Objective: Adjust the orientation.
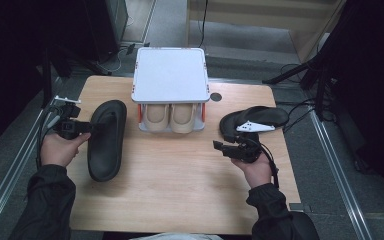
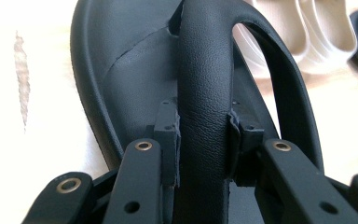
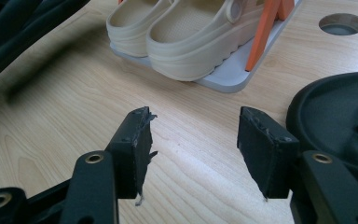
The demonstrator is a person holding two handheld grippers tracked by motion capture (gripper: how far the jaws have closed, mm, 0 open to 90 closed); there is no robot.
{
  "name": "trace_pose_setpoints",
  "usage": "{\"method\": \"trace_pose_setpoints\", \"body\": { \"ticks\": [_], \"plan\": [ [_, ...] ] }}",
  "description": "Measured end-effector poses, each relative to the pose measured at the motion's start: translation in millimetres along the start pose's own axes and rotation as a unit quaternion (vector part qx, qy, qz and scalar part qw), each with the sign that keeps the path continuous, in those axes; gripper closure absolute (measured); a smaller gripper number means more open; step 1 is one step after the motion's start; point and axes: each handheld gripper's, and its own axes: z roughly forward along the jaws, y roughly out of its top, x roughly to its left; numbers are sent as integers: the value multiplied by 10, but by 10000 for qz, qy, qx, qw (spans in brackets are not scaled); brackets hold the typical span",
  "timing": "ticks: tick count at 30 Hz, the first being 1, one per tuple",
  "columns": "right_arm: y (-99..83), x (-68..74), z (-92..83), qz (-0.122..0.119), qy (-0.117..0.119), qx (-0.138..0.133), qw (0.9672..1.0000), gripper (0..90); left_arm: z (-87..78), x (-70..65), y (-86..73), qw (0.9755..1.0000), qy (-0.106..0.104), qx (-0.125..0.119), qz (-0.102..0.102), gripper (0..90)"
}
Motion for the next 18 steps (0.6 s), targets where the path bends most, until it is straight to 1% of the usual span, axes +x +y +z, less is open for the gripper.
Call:
{"method": "trace_pose_setpoints", "body": {
  "ticks": [2,3,4,5,6,7,9,10,11,13,14,15,17,18],
  "plan": [
    [18,-2,12,-40,-11,20,10000,452,-23,-77,-78,10000,-59,19,8,698],
    [18,-2,12,-40,-11,20,10000,452,-23,-77,-78,10000,-59,19,8,698],
    [22,-7,16,-48,2,-7,10000,452,-45,-145,-124,9999,-99,51,57,697],
    [22,-7,16,-48,2,-7,10000,452,-45,-145,-124,9999,-99,51,57,697],
    [24,-14,15,-39,18,-18,10000,452,-66,-228,-166,9999,-119,5,120,697],
    [24,-14,15,-39,18,-18,10000,452,-66,-228,-166,9999,-119,5,120,697],
    [23,-18,13,-22,24,-25,10000,452,-76,-314,-211,9996,-206,-17,176,696],
    [22,-21,13,-25,11,-13,10000,452,-72,-392,-255,9994,-271,-64,205,697],
    [22,-21,13,-25,11,-13,10000,452,-72,-392,-255,9994,-271,-64,205,697],
    [20,-23,11,-4,0,-9,10000,452,-59,-478,-298,9991,-272,-92,298,697],
    [19,-24,8,6,-11,-5,10000,452,-42,-552,-333,9988,-299,-64,380,697],
    [19,-24,8,6,-11,-5,10000,452,-42,-552,-333,9988,-299,-64,380,696],
    [18,-24,9,18,-17,2,10000,452,-19,-630,-378,9983,-369,-20,448,696],
    [17,-20,13,8,-20,9,10000,452,4,-678,-414,9980,-437,5,464,696]
  ]
}}
